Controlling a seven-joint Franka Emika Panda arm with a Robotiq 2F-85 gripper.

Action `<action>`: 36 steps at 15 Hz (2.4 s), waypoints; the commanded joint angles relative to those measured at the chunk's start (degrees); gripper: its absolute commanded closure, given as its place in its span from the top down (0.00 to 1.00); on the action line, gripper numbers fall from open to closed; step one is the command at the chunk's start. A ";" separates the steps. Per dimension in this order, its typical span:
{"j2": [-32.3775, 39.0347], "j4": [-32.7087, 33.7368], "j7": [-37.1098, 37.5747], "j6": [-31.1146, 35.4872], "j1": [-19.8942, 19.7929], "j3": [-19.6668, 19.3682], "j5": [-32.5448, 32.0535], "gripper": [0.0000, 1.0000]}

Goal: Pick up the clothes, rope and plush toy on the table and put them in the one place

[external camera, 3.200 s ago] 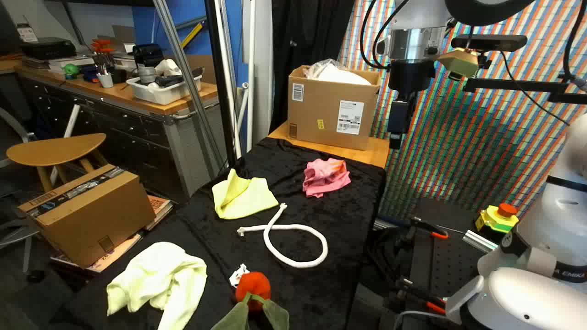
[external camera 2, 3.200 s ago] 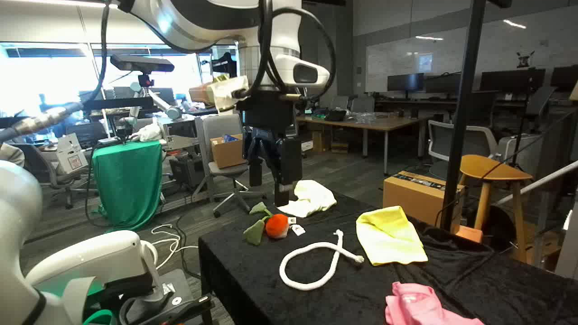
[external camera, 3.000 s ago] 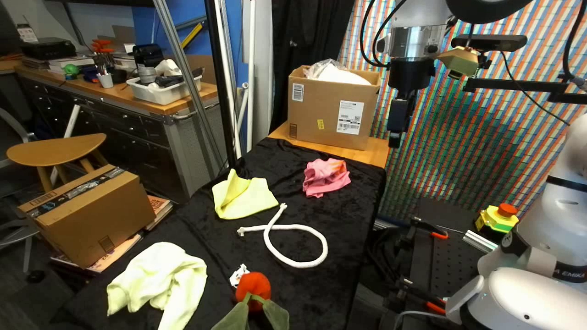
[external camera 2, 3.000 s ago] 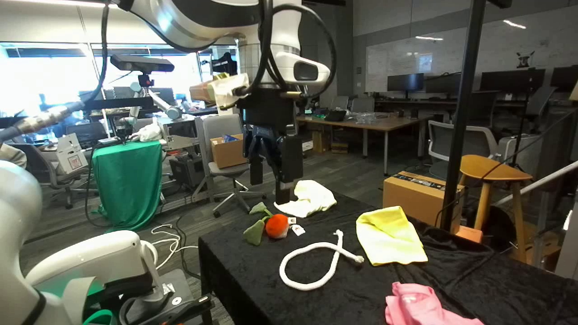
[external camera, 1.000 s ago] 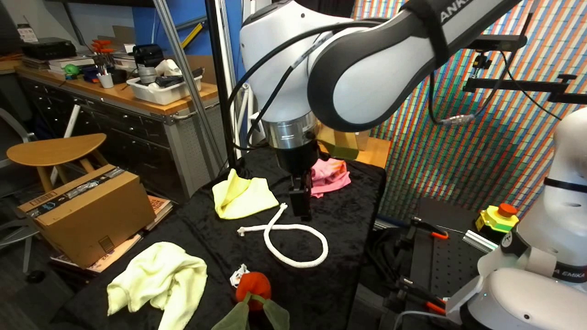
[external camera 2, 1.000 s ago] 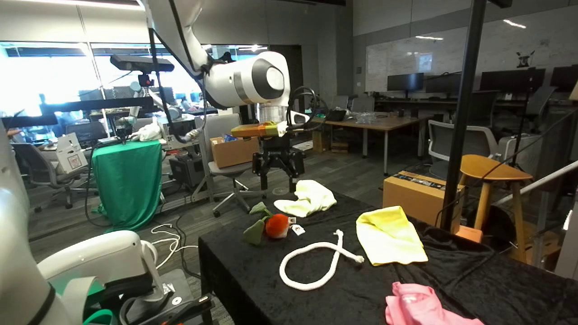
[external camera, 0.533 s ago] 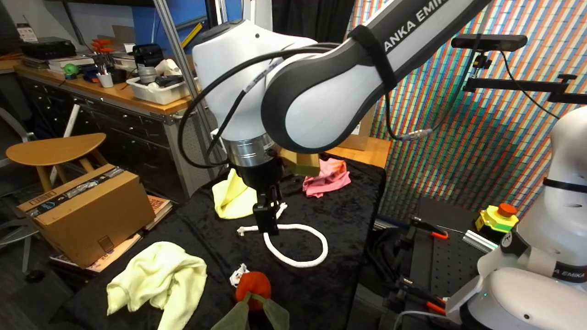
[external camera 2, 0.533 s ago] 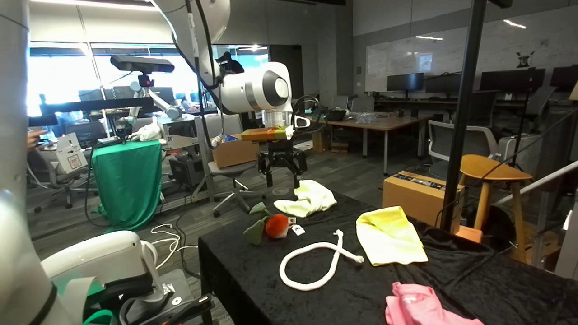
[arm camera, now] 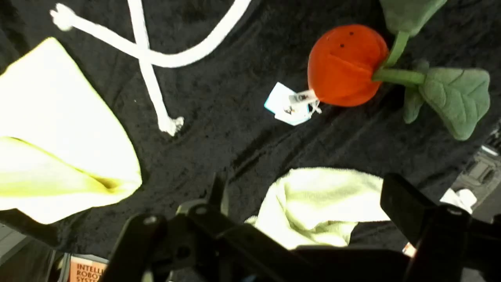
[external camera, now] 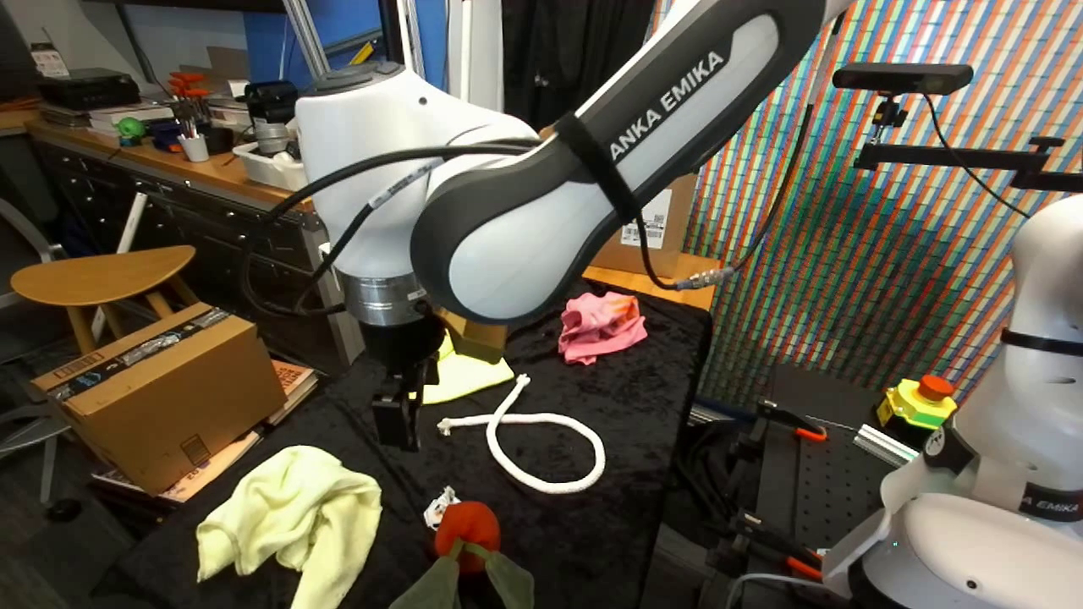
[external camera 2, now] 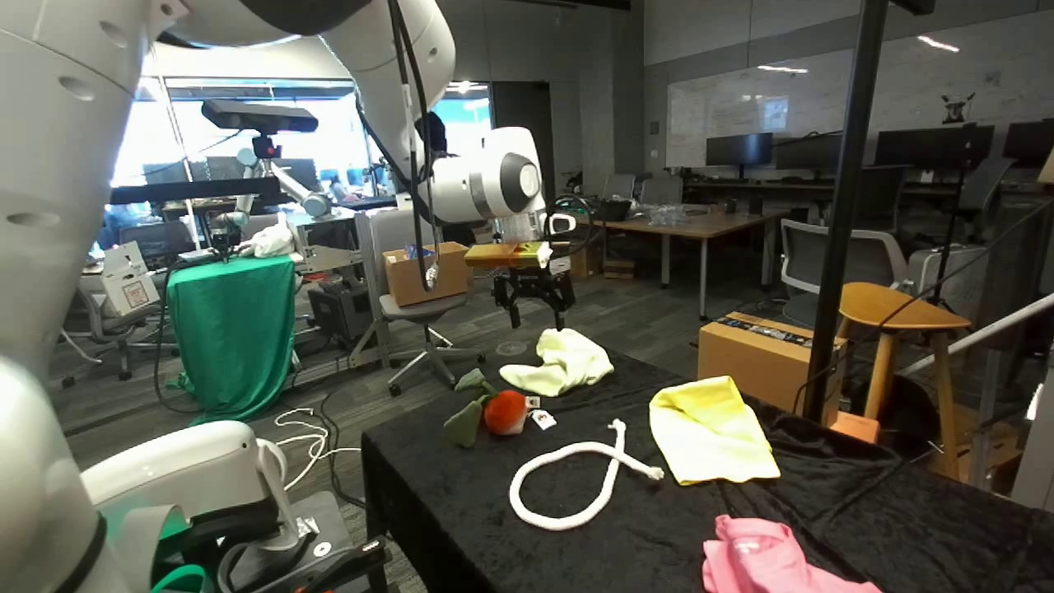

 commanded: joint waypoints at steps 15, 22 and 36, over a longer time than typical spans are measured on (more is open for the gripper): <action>19.14 15.81 3.39 13.34 12.97 -13.22 -7.44 1.00; 26.79 27.18 1.97 9.59 11.86 -12.22 -6.25 1.00; 36.07 38.85 -1.34 6.45 8.80 -10.53 -1.40 1.00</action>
